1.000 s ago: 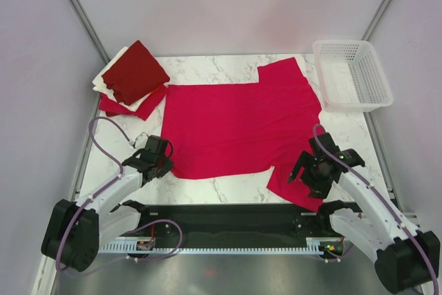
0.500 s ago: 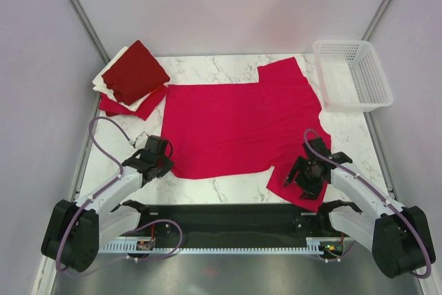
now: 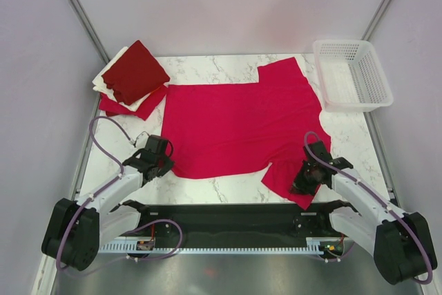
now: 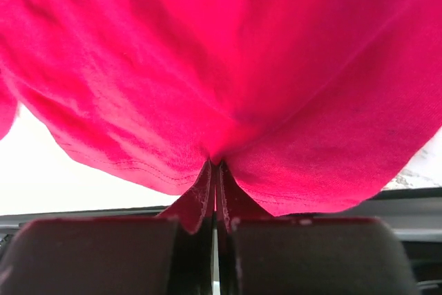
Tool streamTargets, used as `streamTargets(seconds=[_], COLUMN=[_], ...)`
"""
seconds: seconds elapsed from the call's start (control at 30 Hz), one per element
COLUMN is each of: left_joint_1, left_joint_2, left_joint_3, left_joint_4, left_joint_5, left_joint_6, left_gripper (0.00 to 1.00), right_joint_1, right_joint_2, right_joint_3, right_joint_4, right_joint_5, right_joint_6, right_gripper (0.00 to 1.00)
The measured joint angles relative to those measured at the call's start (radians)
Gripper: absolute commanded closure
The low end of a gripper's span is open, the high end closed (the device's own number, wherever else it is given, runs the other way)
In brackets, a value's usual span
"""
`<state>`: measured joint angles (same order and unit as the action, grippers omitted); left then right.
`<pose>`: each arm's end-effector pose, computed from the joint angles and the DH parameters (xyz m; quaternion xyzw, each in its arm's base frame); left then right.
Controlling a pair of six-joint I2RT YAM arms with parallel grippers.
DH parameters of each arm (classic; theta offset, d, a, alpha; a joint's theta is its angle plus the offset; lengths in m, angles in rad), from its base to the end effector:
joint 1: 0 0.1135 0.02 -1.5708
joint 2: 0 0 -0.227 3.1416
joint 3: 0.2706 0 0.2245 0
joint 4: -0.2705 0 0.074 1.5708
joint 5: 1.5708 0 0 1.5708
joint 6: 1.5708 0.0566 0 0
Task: Fold and stack the t-shirts
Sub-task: Fold the tshirt
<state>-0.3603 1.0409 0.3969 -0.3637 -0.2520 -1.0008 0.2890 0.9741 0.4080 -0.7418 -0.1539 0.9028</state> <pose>0.1763 -0.0513 0.1186 -0.3331 0.8936 -0.0796 0.2902 0.1327 0.0485 0.1104 0.2890 0.9453 0.1364 0.0654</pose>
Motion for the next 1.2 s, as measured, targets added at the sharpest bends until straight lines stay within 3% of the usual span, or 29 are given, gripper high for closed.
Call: streamTargets(seconds=[0.2, 0.4, 0.8, 1.2], left_joint_1=[0.0, 0.0, 0.0, 0.0], left_joint_2=[-0.024, -0.169, -0.303, -0.46], left_joint_3=[0.0, 0.0, 0.143, 0.16], left_joint_4=[-0.005, -0.055, -0.28, -0.442], left_joint_5=[0.027, 0.097, 0.174, 0.212], left_joint_6=[0.011, 0.018, 0.072, 0.053], left_gripper=[0.98, 0.98, 0.98, 0.98], right_joint_1=[0.002, 0.002, 0.002, 0.002], right_joint_2=[-0.087, -0.217, -0.436, -0.583], right_joint_3=[-0.008, 0.093, 0.249, 0.372], right_joint_4=[-0.007, -0.107, -0.282, -0.469], right_joint_5=[0.032, 0.09, 0.136, 0.195], right_joint_6=[-0.017, -0.05, -0.084, -0.064], right_gripper=[1.0, 1.0, 1.0, 1.0])
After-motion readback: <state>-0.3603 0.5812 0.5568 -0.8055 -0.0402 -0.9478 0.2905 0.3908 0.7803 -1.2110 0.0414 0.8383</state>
